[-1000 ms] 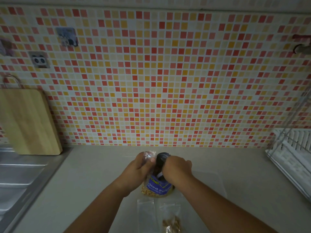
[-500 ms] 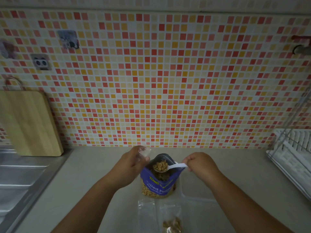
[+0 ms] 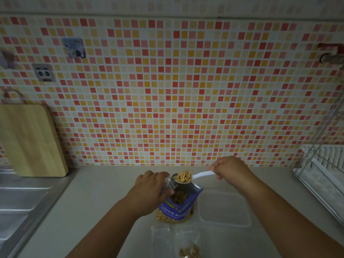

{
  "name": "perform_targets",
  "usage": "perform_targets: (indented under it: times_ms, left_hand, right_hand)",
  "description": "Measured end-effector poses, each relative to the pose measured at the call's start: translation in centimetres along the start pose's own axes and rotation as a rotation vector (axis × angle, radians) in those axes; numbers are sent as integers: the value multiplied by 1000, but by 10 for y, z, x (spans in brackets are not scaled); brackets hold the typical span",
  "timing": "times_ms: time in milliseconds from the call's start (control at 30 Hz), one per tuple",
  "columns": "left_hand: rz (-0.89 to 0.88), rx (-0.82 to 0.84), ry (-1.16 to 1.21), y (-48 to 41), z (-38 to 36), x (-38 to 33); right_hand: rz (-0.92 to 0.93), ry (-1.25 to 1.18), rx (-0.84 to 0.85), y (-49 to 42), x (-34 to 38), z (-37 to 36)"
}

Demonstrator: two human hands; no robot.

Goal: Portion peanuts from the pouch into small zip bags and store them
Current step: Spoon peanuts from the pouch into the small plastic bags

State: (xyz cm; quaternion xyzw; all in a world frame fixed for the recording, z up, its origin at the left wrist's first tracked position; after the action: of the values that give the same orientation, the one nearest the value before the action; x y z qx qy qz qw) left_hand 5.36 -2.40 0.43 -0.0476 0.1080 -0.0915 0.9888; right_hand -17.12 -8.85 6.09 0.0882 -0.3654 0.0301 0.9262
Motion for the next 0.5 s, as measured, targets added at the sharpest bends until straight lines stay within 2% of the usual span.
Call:
perform_targets:
  times_ms: [500]
  left_hand:
    - [-21,78,-67,-15,-5,-11]
  right_hand:
    - [84,240,140,-13,17,-20]
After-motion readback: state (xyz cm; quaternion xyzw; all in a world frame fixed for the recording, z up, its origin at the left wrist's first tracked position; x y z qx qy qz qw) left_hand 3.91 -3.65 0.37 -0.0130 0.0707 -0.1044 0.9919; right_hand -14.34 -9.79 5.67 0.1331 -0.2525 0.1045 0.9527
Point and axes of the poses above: each hand's wrist, its own y-axis away from the middle knuckle, its own z-axis out of the back of the hand, x = y × z, the point moved 3 cm from there along -y, towards the middle knuckle, and after that the axes turned 1 degree about y, right-handed, at the moved point
